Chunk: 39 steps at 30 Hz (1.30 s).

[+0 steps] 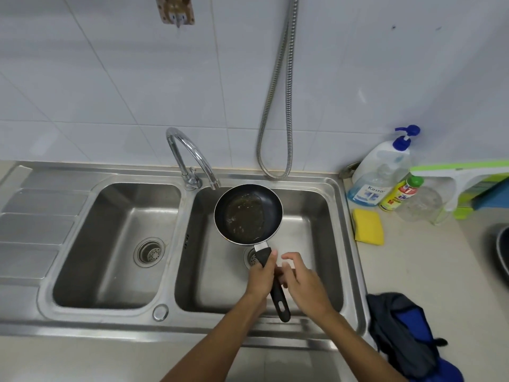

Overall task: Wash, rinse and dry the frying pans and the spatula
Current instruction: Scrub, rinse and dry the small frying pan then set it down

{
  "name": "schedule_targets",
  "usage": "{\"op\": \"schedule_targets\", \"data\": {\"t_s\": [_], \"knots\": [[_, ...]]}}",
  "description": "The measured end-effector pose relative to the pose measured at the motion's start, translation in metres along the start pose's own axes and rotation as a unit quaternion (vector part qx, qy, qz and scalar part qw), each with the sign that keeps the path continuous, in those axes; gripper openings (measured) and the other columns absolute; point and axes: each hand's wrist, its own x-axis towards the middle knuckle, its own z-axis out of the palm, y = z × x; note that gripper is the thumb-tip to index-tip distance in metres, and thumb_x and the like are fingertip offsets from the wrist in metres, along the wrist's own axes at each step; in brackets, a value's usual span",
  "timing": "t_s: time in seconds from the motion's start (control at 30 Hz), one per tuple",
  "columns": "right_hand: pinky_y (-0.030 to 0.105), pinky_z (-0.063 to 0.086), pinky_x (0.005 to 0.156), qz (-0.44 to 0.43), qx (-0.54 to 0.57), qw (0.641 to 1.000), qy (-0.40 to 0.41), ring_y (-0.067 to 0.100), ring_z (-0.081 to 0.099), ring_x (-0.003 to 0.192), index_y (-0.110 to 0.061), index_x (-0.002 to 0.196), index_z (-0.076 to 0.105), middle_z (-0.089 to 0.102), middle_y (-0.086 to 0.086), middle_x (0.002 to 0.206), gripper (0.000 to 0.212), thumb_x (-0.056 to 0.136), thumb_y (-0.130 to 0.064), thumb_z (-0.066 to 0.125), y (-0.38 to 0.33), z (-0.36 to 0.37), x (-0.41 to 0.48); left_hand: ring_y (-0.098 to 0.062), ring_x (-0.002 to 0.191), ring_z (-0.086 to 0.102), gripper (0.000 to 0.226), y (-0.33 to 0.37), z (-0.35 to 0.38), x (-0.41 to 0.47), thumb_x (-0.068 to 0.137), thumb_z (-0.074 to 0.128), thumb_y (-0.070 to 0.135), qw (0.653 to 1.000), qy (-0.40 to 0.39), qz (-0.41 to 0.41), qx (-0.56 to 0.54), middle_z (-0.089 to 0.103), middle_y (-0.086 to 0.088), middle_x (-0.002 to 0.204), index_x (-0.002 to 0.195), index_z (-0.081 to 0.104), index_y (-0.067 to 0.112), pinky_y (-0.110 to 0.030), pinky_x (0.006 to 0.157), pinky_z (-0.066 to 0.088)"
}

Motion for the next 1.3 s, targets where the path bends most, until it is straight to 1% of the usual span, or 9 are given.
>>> {"op": "schedule_targets", "data": {"t_s": [0.07,0.2,0.3,0.43,0.57,0.8,0.97,1.13,1.3], "knots": [[0.035,0.059,0.071,-0.028,-0.072,0.997,0.024,0.007,0.069,0.073,-0.038,0.124,0.043,0.074,-0.009,0.08,0.022,0.105,-0.047,0.036,0.009,-0.016,0.009,-0.023,0.075,0.073,0.041,-0.002,0.005,0.0,0.098,0.062,0.046,1.0,-0.011,-0.009,-0.027,0.07,-0.008,0.07,0.091,0.069,0.007,-0.041,0.081,0.062],[0.042,0.055,0.082,-0.067,-0.215,0.958,0.181,0.024,0.059,0.098,-0.017,0.122,0.056,0.064,0.007,0.109,0.028,0.099,-0.032,0.054,0.049,-0.059,0.043,-0.02,0.057,0.067,0.039,0.0,0.013,-0.002,0.097,0.064,0.043,1.0,-0.003,-0.025,-0.019,0.058,-0.006,0.061,0.082,0.059,0.007,-0.031,0.055,0.055],[0.049,0.047,0.089,0.031,-0.307,0.916,0.257,0.042,0.052,0.106,-0.007,0.124,0.056,0.056,0.026,0.123,0.042,0.093,-0.035,0.06,0.083,-0.105,0.083,-0.017,0.044,0.046,0.044,0.002,0.014,-0.002,0.096,0.066,0.043,1.0,-0.004,-0.002,-0.001,0.046,-0.004,0.052,0.075,0.051,0.007,-0.027,0.044,0.046],[0.053,0.045,0.092,0.204,-0.269,0.925,0.175,0.047,0.047,0.113,-0.02,0.14,0.04,0.044,0.03,0.134,0.062,0.091,-0.054,0.059,0.104,-0.14,0.113,-0.012,0.04,0.038,0.044,0.009,0.008,-0.005,0.1,0.061,0.043,1.0,-0.013,-0.007,0.004,0.042,0.001,0.051,0.072,0.049,0.011,-0.023,0.041,0.04],[0.052,0.046,0.089,0.211,-0.204,0.943,0.155,0.049,0.049,0.109,-0.019,0.139,0.042,0.046,0.031,0.125,0.055,0.093,-0.041,0.063,0.109,-0.139,0.12,-0.012,0.039,0.036,0.046,0.013,-0.001,-0.007,0.099,0.06,0.045,0.999,-0.025,-0.019,0.015,0.041,0.0,0.052,0.068,0.048,0.013,-0.021,0.039,0.035],[0.044,0.046,0.089,0.018,-0.11,0.981,0.156,0.037,0.052,0.113,-0.016,0.126,0.053,0.057,0.015,0.121,0.05,0.085,-0.035,0.074,0.037,-0.108,0.114,-0.012,0.04,0.03,0.047,0.013,-0.019,-0.009,0.091,0.068,0.054,0.997,-0.062,-0.039,0.037,0.035,-0.001,0.053,0.069,0.047,0.017,-0.024,0.043,0.025],[0.038,0.042,0.098,-0.146,-0.149,0.967,0.146,0.025,0.051,0.113,-0.022,0.121,0.061,0.058,0.001,0.123,0.045,0.08,-0.035,0.077,-0.023,-0.083,0.126,-0.011,0.038,0.028,0.05,0.014,-0.035,-0.017,0.096,0.067,0.04,0.991,-0.113,-0.046,0.059,0.03,0.0,0.049,0.06,0.041,0.017,-0.024,0.04,0.023],[0.041,0.049,0.09,-0.185,-0.217,0.945,0.158,0.033,0.058,0.101,-0.016,0.116,0.069,0.061,0.007,0.119,0.044,0.077,-0.033,0.082,-0.048,-0.07,0.142,-0.011,0.038,0.025,0.055,0.022,-0.058,-0.018,0.095,0.066,0.044,0.982,-0.162,-0.052,0.076,0.027,0.002,0.046,0.055,0.038,0.019,-0.026,0.041,0.022],[0.046,0.052,0.091,-0.148,-0.264,0.948,0.095,0.036,0.054,0.109,-0.016,0.12,0.066,0.057,0.011,0.123,0.045,0.081,-0.036,0.076,-0.068,-0.053,0.165,-0.012,0.04,0.027,0.056,0.022,-0.073,-0.019,0.095,0.065,0.048,0.974,-0.197,-0.045,0.105,0.028,0.0,0.047,0.056,0.038,0.019,-0.026,0.043,0.025]]}}
